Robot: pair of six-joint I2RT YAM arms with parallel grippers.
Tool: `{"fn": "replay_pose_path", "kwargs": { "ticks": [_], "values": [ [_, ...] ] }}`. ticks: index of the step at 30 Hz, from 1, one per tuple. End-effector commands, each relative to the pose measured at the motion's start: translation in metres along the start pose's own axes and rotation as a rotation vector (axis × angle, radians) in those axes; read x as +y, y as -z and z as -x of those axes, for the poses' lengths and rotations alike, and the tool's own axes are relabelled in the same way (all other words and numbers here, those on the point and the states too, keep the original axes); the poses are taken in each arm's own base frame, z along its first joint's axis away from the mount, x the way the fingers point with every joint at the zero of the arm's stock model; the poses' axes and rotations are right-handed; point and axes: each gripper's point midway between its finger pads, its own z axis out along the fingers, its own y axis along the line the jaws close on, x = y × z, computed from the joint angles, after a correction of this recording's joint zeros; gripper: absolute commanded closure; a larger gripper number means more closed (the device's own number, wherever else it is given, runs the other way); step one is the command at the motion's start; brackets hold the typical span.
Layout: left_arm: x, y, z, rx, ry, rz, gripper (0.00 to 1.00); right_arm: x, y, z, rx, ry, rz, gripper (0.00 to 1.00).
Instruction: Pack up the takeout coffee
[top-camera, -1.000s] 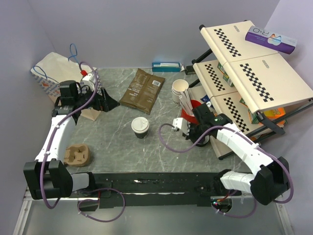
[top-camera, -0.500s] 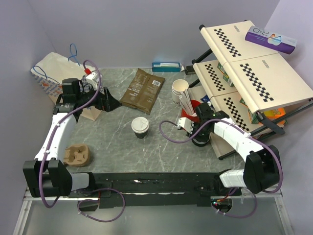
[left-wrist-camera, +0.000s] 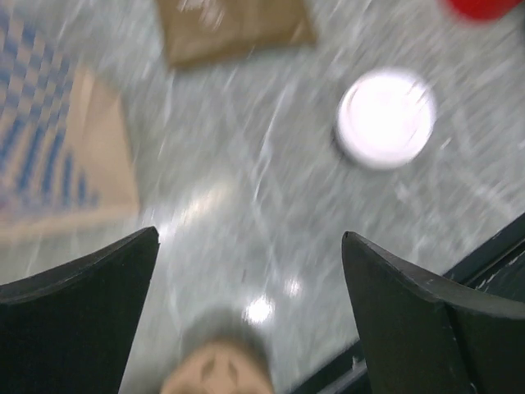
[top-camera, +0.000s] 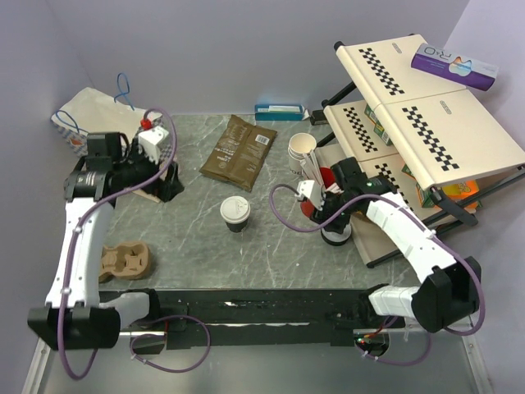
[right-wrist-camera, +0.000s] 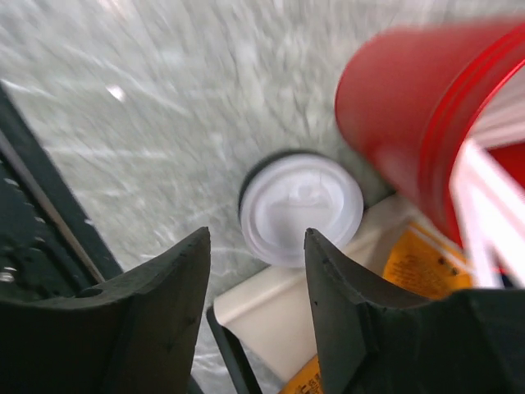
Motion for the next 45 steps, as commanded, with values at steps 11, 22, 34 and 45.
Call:
{"fn": "replay_pose_path", "kwargs": {
  "ticks": [11, 22, 34, 45],
  "values": [
    [0.059, 0.091, -0.153, 0.593, 0.303, 0.587, 0.03, 0.044, 0.022, 0.114, -0.202, 0.019, 0.214, 0.32],
    [0.103, 0.117, -0.197, 0.614, 0.515, 0.616, 0.15, 0.018, 0.022, 0.195, -0.420, -0.004, 0.162, 0.00],
    [0.032, 0.057, -0.117, 0.297, 0.335, 0.098, 0.15, 0.048, -0.032, 0.222, -0.388, 0.324, 0.152, 0.04],
    [0.037, 0.048, -0.100, 0.200, 0.334, 0.103, 0.13, 0.123, -0.075, 0.236, -0.362, 0.582, 0.411, 1.00]
  ]
}}
